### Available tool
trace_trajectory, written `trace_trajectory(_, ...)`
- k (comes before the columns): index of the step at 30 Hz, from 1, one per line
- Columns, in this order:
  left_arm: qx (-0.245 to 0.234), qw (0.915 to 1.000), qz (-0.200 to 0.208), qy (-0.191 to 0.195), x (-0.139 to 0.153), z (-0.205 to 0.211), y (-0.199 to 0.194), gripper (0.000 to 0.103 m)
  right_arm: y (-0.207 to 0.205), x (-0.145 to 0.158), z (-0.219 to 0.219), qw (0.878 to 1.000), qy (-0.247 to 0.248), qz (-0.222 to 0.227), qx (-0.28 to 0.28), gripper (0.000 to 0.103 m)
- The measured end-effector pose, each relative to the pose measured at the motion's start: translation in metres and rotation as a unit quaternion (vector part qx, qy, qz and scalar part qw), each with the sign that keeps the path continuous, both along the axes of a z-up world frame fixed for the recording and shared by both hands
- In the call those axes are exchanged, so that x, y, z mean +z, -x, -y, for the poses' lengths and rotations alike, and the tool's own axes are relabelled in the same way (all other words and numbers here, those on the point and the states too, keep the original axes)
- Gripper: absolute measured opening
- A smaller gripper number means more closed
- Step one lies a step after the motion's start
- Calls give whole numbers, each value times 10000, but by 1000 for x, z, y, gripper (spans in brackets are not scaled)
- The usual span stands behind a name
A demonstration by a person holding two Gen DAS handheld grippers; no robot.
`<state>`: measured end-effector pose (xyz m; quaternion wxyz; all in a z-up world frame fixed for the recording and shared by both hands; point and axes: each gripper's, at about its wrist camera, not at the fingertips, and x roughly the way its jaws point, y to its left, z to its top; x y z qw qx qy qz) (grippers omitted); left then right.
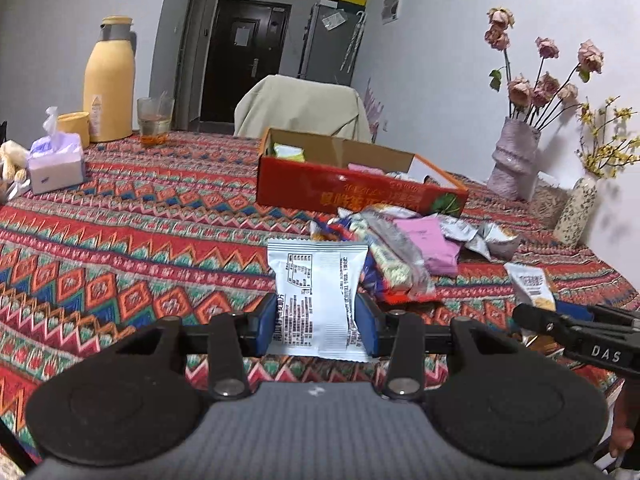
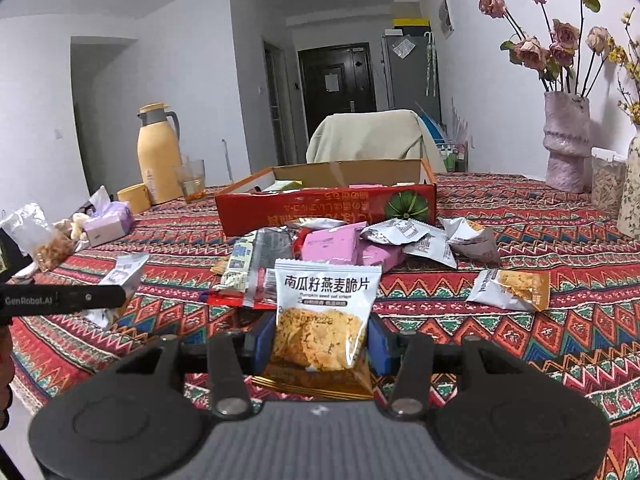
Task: Organize snacks
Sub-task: 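Carry both packets into the box and open both tools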
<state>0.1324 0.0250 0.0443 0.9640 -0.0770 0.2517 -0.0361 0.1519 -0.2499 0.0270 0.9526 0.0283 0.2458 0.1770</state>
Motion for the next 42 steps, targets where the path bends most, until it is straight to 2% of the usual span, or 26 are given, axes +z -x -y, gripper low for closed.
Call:
trace_trajectory(3, -194, 9996, 187, -30, 18, 0, -17, 43, -8, 7, 2, 10000, -8, 41, 62, 47)
trace_trajectory(5, -429, 9982, 413, 37, 39, -4, -40, 43, -21, 18, 5, 9998, 24, 107, 147, 47)
trace_trajectory(7, -608, 9970, 446, 185, 57, -10, -72, 43, -43, 37, 10, 9994, 19, 228, 263, 47)
trace_trajectory(10, -500, 9981, 322, 152, 77, -15, -136, 43, -91, 63, 17, 9987, 95, 376, 340, 47)
trace_trajectory(13, -255, 9996, 94, 34, 79, -21, -199, 43, -150, 81, 22, 9986, 234, 414, 213, 47)
trace_trajectory(16, -163, 9995, -285, 19, 71, -25, -257, 43, -216, 86, 25, 9996, 148, 73, 246, 47)
trace_trajectory(19, 5, 9985, -547, -30, 59, -24, -292, 43, -277, 76, 19, 9989, 245, -314, 242, 47)
trace_trajectory(22, -68, 9979, -642, -74, 45, -21, -300, 43, -322, 57, 4, 9963, 582, -608, 175, 47)
trace_trajectory(26, -9, 9969, -719, -312, 26, -16, -310, 43, -352, 36, -19, 9903, 1128, -799, 157, 47)
trace_trajectory(29, 114, 9960, -855, -245, 13, -23, -319, 43, -372, 20, -27, 9852, 1396, -989, 81, 47)
trace_trajectory(30, 54, 9966, -791, -215, 11, -25, -318, 46, -378, 15, -28, 9839, 1435, -1061, 64, 47)
trace_trajectory(31, -2, 9971, -736, -206, 10, -26, -315, 53, -382, 10, -29, 9826, 1489, -1113, 45, 46)
trace_trajectory(33, -58, 9975, -659, -238, 12, -25, -308, 64, -385, 6, -32, 9823, 1530, -1078, 18, 48)
trace_trajectory(35, -100, 9976, -624, -268, 16, -26, -304, 65, -384, 6, -35, 9831, 1531, -1002, 1, 62)
trace_trajectory(37, -88, 9978, -598, -272, 19, -27, -301, 65, -382, 8, -37, 9835, 1566, -905, -65, 67)
trace_trajectory(42, -17, 9986, -453, -264, 38, -30, -286, 67, -366, 29, -29, 9868, 1460, -686, -111, 67)
